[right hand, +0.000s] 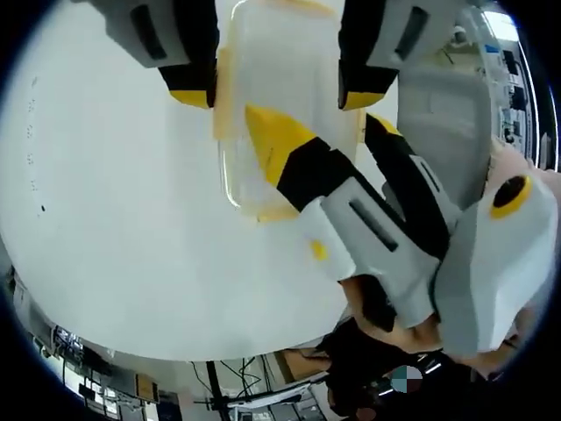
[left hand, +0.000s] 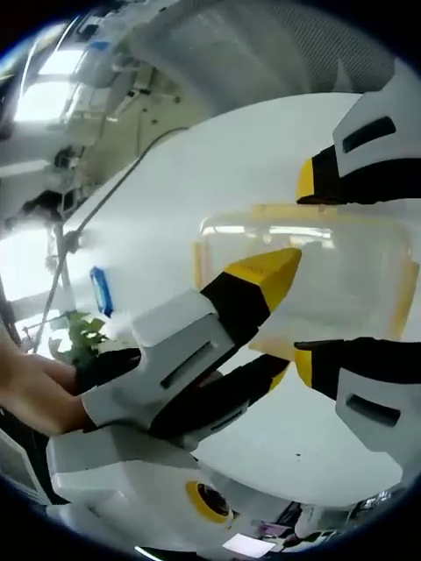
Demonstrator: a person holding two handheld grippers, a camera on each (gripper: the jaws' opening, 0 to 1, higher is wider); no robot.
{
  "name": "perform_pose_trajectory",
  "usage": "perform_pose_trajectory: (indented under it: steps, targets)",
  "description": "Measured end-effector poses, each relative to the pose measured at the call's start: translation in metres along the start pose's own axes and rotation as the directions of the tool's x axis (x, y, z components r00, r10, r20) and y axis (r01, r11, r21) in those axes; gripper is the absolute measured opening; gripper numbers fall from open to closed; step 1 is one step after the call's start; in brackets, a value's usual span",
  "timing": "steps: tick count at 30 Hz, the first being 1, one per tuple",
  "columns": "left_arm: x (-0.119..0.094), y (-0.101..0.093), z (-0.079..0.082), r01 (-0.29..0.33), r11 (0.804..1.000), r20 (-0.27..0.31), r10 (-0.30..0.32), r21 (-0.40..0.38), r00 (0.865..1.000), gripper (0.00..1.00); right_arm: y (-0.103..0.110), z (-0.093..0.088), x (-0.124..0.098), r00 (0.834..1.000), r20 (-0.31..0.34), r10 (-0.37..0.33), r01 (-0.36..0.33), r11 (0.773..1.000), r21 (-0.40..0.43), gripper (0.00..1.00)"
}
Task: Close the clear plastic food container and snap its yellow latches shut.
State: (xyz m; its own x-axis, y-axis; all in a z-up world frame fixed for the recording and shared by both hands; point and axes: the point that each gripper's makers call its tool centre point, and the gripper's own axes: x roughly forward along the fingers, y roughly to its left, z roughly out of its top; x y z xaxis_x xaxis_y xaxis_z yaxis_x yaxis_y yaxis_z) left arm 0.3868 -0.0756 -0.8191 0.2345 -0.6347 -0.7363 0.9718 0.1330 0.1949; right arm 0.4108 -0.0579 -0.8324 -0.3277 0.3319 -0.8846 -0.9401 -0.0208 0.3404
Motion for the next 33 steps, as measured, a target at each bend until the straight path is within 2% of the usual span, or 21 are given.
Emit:
perform_pose_trajectory:
  steps: [5, 11, 17, 23, 33]
  targets:
    - [0.0002, 0.0, -0.0001, -0.009, 1.0, -0.002, 0.009, 0.004, 1.0, 0.58, -0.0014, 0.0001, -0.0022, 1.0, 0.011, 0.022, -0.022, 1.0, -0.001, 0.5]
    - [0.001, -0.0006, -0.0005, -0.021, 1.0, 0.012, 0.021, 0.009, 1.0, 0.58, 0.0009, 0.0006, -0.002, 0.999, 0.032, 0.011, -0.011, 1.0, 0.0, 0.51]
    - [0.0037, -0.0018, -0.0011, -0.067, 0.998, 0.026, 0.067, 0.018, 0.997, 0.58, 0.002, 0.0013, -0.0013, 1.0, 0.027, 0.008, -0.008, 1.0, -0.001, 0.51]
    - [0.0075, -0.0028, -0.0025, -0.125, 0.991, 0.03, 0.124, 0.053, 0.992, 0.57, 0.0038, 0.0026, -0.0009, 0.999, 0.052, -0.008, 0.008, 1.0, 0.009, 0.51]
    - [0.0071, -0.0009, -0.0028, -0.142, 0.987, 0.053, 0.139, 0.069, 0.989, 0.58, 0.0056, 0.0024, -0.0008, 0.999, 0.05, -0.019, 0.019, 1.0, 0.0, 0.52]
